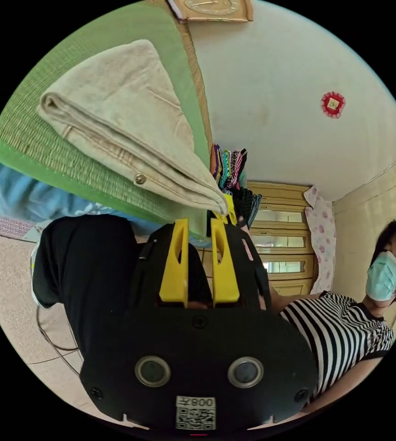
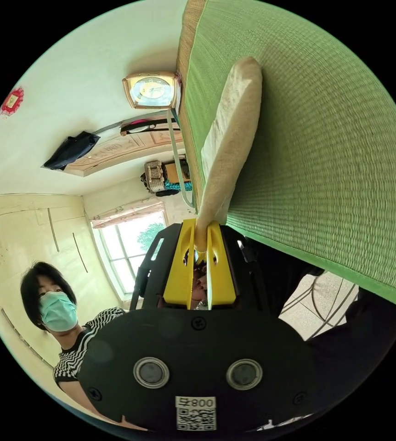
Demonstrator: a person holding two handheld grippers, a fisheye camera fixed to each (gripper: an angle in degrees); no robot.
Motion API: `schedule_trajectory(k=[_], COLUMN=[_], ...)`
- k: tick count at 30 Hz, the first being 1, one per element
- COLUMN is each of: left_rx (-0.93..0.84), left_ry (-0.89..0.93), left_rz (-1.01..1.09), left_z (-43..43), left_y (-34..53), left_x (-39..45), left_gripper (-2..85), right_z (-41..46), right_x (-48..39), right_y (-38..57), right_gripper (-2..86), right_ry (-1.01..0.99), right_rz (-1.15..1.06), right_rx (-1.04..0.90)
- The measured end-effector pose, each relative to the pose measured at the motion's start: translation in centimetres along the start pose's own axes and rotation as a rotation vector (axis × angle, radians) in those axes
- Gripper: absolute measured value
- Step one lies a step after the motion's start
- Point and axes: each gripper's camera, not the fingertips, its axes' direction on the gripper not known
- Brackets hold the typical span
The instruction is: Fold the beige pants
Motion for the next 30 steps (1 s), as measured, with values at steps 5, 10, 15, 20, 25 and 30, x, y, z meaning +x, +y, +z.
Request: schedule_trajectory(k=[5,10,15,20,25,30], left_rx=[0.239,0.374,0.444,0.461,0.459,0.466], left_ry=[0.194,0.289,0.363,0.395,0.353,0.347], left_rz=[-0.186,-0.334,-0.404,-0.424,-0.444,-0.466], left_z=[-4.4,-5.5,-4.9,-3.8,-1.7,1.3], left_y=[0.3,0.2,-0.3,-0.9,-1.6,-2.4], left_x=[-3.7,-6.2,-7.3,-7.1,-6.4,-6.4], left_gripper=[12.5,15.6,17.1,17.4,16.4,13.8], right_z=[-0.7,-1.1,-1.6,-2.8,-4.6,-6.3], right_x=[-2.1,-4.0,-4.6,-3.9,-2.8,-2.0], right_y=[-0.8,-1.3,-0.8,0.7,2.6,4.7], right_gripper=[2.4,2.3,2.3,2.5,2.6,2.6], right_ry=[-0.016,-0.011,0.016,0.023,0.018,0.038], right_rz=[-0.028,-0.059,-0.078,-0.069,-0.064,-0.070], right_rx=[-0.019,-0.029,-0.040,-0.032,-0.018,-0.016])
